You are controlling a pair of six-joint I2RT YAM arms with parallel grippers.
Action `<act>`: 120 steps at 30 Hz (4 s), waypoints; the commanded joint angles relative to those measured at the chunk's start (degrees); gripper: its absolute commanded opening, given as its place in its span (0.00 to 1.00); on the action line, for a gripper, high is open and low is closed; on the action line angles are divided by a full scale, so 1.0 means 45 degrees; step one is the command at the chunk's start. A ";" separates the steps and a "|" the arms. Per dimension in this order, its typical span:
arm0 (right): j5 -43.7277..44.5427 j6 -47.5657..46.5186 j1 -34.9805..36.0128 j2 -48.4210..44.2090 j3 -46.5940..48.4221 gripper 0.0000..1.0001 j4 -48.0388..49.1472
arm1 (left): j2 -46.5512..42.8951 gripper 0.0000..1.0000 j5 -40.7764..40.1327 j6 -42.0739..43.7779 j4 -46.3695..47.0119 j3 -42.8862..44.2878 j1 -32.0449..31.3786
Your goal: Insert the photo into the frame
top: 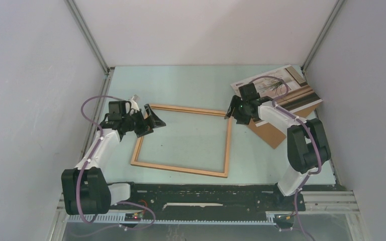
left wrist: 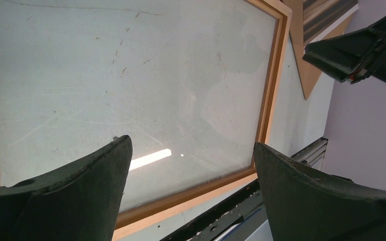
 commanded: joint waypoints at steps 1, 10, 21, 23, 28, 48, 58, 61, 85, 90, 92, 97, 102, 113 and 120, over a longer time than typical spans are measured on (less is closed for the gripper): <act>0.0238 -0.0101 0.0116 -0.0536 -0.1186 0.69 -0.0641 | -0.0383 0.97 -0.0027 0.0182 0.0164 -0.0072 0.0039; 0.0105 0.0958 0.0764 -0.1308 -0.3416 0.62 0.0102 | -0.0561 0.97 -0.0186 0.0184 0.0153 -0.0101 0.0042; -0.0004 0.2415 0.1589 -0.0663 -0.3418 0.47 0.0655 | -0.0853 0.97 -0.0174 0.0207 0.0115 -0.0131 0.0039; 0.0370 0.3016 0.1803 -0.0666 -0.3527 0.44 0.0677 | -0.0861 0.97 -0.0116 0.0200 0.0115 -0.0151 0.0039; 0.0479 0.4931 0.2023 -0.0790 -0.4195 0.28 0.1646 | -0.0921 0.97 0.0108 0.0164 0.0190 -0.0155 0.0039; 0.1033 0.3757 0.2249 -0.2741 -0.4161 0.72 0.1348 | -0.1219 0.97 0.0434 0.0000 0.0383 -0.0227 0.0039; 0.1716 0.0672 -0.1440 -0.4678 -0.3830 0.85 -0.0588 | -0.1240 0.97 0.0461 0.0005 0.0423 -0.0248 0.0039; 0.1340 -0.0227 -0.2887 -0.4295 -0.3338 0.87 -0.0788 | -0.1258 0.97 0.0449 0.0017 0.0428 -0.0267 0.0034; -0.0283 -0.1588 -0.4737 0.3687 0.3749 0.83 -0.1932 | -0.0998 0.97 0.0381 0.0124 0.0330 -0.0151 0.0039; -0.0474 -0.1468 -0.4648 0.3722 0.2903 0.81 -0.1522 | -0.0888 0.97 0.0499 0.0090 0.0363 -0.0167 0.0039; -0.0440 -0.1460 -0.4580 0.3642 0.2584 0.81 -0.1463 | -0.0868 0.97 0.0534 0.0066 0.0392 -0.0170 0.0032; -0.0565 -0.1387 -0.4119 0.3266 0.1579 0.80 -0.1252 | -0.0920 0.97 0.0571 0.0055 0.0408 -0.0179 0.0050; -0.0244 -0.1119 -0.3501 0.2498 0.0338 0.83 -0.1146 | -0.0985 0.97 0.0627 0.0031 0.0423 -0.0189 0.0029; 0.1012 -0.1396 -0.2810 0.0390 -0.0927 0.82 -0.1710 | -0.1184 0.97 0.0767 -0.0039 0.0545 -0.0287 0.0020; 0.2448 -0.2156 -0.2879 0.0584 0.0559 0.83 -0.2443 | -0.0983 0.97 0.0791 -0.0033 0.0589 -0.0267 0.0022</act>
